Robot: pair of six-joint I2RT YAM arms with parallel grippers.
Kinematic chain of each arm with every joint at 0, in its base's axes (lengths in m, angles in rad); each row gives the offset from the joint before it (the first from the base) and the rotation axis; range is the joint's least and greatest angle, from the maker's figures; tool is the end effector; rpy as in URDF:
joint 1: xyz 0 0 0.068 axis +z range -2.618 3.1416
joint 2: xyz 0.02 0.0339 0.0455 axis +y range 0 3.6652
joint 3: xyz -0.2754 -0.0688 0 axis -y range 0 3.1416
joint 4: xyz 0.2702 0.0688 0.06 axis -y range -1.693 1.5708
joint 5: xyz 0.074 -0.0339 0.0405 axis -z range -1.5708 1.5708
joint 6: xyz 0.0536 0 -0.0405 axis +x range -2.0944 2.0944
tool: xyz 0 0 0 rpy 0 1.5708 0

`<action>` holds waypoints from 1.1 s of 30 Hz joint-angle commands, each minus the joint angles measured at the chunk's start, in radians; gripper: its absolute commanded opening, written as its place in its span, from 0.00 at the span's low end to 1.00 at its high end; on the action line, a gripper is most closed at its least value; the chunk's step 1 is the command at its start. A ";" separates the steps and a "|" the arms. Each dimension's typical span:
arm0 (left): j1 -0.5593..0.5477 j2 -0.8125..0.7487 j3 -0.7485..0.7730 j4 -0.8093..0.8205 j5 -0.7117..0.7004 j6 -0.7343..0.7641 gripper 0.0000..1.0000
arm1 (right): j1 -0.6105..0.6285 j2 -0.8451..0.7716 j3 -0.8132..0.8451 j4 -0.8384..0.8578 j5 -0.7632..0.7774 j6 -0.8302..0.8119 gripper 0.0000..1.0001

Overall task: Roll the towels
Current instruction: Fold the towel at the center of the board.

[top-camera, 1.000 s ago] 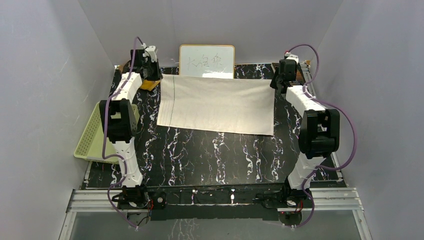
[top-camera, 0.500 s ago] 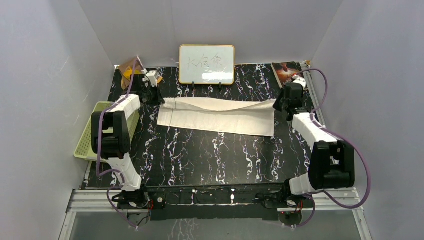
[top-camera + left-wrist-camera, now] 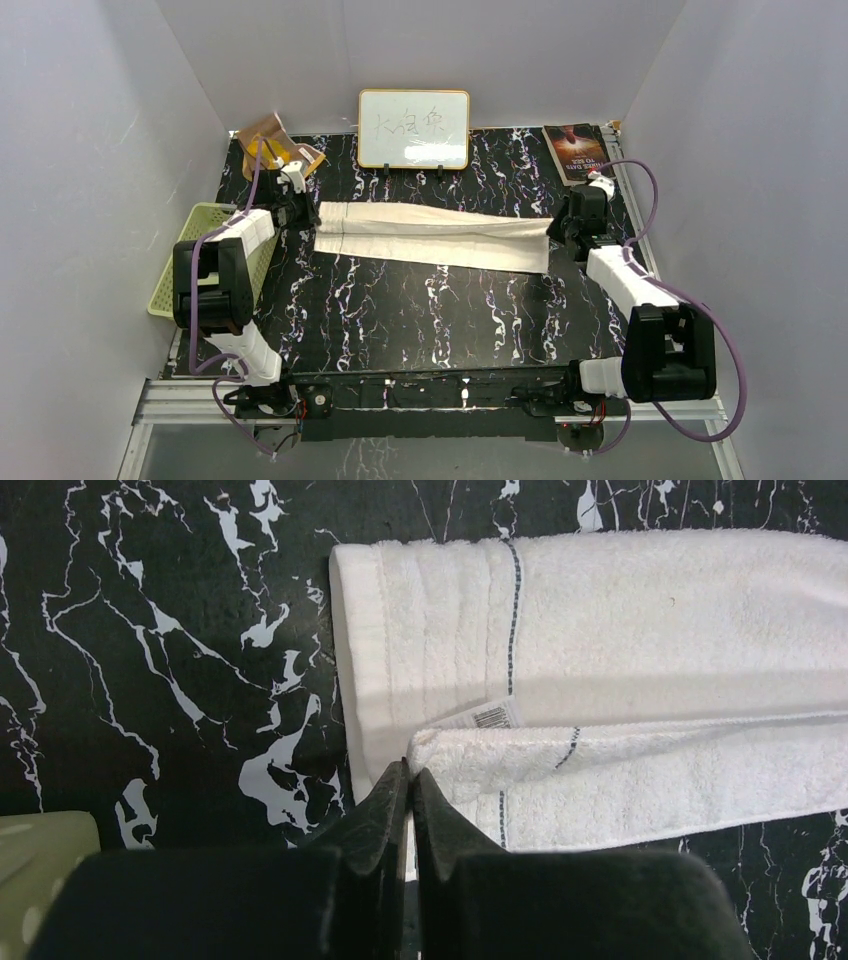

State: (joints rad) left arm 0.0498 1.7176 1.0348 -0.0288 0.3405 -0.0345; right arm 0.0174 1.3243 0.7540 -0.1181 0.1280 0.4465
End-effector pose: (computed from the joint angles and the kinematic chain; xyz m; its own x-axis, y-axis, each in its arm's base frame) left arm 0.4025 0.0021 0.1807 -0.6589 -0.0654 -0.7493 0.1831 0.9523 -0.2441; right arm 0.3109 -0.0014 0.2044 -0.5378 0.4190 -0.7316 0.3476 0.9008 0.2603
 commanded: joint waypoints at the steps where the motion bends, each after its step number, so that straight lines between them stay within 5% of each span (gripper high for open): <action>1: 0.013 -0.055 -0.041 0.054 -0.008 0.028 0.00 | -0.007 -0.065 -0.022 -0.018 -0.017 0.023 0.00; 15: 0.040 -0.137 -0.132 0.115 -0.017 0.017 0.00 | -0.007 -0.194 -0.139 -0.117 0.008 0.044 0.00; 20: 0.040 -0.198 -0.160 0.109 -0.038 0.007 0.00 | -0.007 -0.257 -0.177 -0.139 -0.008 0.062 0.26; 22: 0.039 -0.222 -0.159 0.097 -0.032 0.003 0.10 | -0.007 -0.315 -0.196 -0.140 -0.003 0.072 0.48; 24: 0.040 -0.264 -0.162 0.101 -0.007 -0.002 0.23 | -0.007 -0.385 -0.207 -0.145 0.022 0.086 0.59; 29: 0.040 -0.399 -0.184 0.173 0.040 -0.039 0.54 | -0.002 -0.463 -0.160 -0.165 0.126 0.123 0.61; 33: 0.040 -0.432 -0.162 0.160 0.062 -0.052 0.61 | -0.002 -0.453 -0.153 -0.028 0.051 0.118 0.60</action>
State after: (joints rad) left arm 0.0837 1.3365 0.8505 0.0998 0.3508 -0.0685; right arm 0.0166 0.8597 0.5560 -0.2802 0.1928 0.5503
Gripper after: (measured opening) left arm 0.600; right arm 0.612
